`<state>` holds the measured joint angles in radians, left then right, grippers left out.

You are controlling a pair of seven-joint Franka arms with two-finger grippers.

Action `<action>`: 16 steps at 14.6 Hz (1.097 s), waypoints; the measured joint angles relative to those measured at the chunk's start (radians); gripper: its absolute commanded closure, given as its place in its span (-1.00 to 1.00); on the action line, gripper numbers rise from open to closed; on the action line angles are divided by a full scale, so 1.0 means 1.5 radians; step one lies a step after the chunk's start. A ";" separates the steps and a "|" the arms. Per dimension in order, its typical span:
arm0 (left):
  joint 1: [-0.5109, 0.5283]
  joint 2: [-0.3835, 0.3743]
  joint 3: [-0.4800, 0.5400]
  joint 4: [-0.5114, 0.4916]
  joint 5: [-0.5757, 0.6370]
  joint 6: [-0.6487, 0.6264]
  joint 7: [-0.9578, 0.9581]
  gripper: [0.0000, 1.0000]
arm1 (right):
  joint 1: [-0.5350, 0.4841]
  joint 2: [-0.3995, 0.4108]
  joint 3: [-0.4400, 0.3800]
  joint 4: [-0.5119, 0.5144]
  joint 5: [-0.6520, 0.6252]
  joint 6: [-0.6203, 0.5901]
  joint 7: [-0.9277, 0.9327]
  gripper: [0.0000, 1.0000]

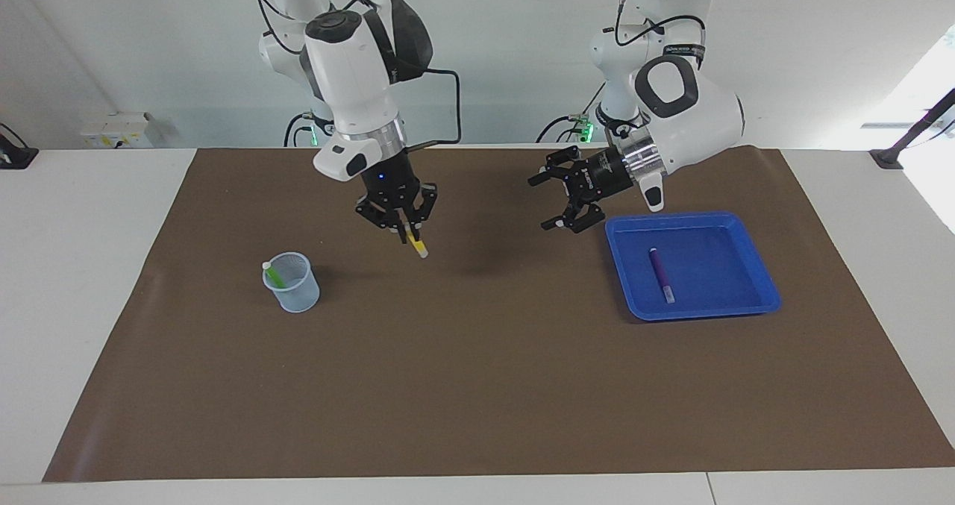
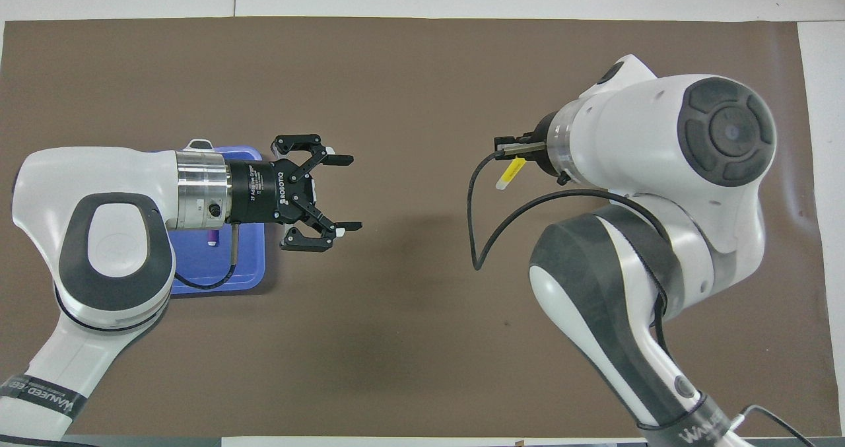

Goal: Transfer and insert pens with both arms
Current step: 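Open the left gripper and carry the yellow pen into the cup, then grasp the purple pen with the left gripper while the right gripper releases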

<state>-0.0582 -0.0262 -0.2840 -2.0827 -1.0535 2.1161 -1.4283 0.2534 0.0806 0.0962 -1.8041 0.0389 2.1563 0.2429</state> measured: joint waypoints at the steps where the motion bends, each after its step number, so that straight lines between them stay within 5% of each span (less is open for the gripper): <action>1: 0.003 0.000 0.001 0.003 0.071 0.000 0.000 -1.00 | -0.018 -0.007 0.000 -0.012 -0.015 0.000 -0.027 1.00; 5: 0.025 0.000 0.002 0.008 0.266 -0.017 0.057 -1.00 | -0.092 -0.062 -0.001 -0.078 -0.047 0.000 -0.140 1.00; 10: 0.119 0.001 0.007 0.006 0.363 -0.060 0.360 -1.00 | -0.174 -0.109 -0.001 -0.132 -0.047 0.024 -0.265 1.00; 16: 0.152 0.037 0.008 -0.001 0.499 -0.058 0.764 -1.00 | -0.193 -0.130 -0.001 -0.229 -0.047 0.124 -0.282 1.00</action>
<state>0.1701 0.0286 -0.2722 -2.0845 -0.3057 2.0295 -0.2820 -0.0357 -0.1149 0.0951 -2.1479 -0.0316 2.3430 -0.1803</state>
